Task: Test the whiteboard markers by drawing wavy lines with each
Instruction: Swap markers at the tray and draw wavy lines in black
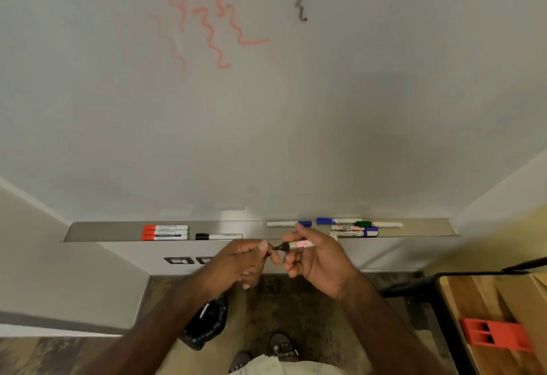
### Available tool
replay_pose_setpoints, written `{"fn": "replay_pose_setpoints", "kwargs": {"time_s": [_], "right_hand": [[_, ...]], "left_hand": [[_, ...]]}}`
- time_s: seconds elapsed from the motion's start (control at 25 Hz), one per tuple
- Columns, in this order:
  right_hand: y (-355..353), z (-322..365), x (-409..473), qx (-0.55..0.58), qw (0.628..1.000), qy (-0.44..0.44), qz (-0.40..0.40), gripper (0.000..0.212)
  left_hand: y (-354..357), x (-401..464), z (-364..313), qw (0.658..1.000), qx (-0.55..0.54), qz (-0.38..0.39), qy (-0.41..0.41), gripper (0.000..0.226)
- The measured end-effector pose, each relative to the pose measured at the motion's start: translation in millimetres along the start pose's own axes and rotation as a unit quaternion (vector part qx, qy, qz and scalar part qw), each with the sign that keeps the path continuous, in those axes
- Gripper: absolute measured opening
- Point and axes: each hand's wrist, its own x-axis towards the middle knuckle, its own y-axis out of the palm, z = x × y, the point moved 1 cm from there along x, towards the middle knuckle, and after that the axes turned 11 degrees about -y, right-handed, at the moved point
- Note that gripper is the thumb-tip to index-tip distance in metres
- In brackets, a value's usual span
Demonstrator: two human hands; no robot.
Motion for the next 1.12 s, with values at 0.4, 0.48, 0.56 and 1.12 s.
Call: {"fn": "replay_pose_setpoints", "kwargs": {"time_s": [0.4, 0.48, 0.56, 1.12], "right_hand": [[30.5, 50.4, 17.8, 0.022, 0.990, -0.137, 0.009, 0.042], [49.9, 71.9, 25.8, -0.008, 0.982, -0.189, 0.026, 0.038], [69.9, 96.1, 32.5, -0.042, 0.969, -0.240, 0.036, 0.030], [218.5, 257.9, 31.8, -0.253, 0.762, -0.595, -0.022, 0.019]], "left_hand": [[-42.7, -18.0, -58.0, 0.939, 0.140, -0.263, 0.172, 0.037], [-57.4, -25.0, -88.4, 0.885, 0.190, -0.336, 0.261, 0.042], [-74.7, -32.9, -124.5, 0.814, 0.232, -0.417, 0.330, 0.041], [-209.2, -56.6, -317.0, 0.458, 0.215, -0.716, 0.480, 0.042]]}}
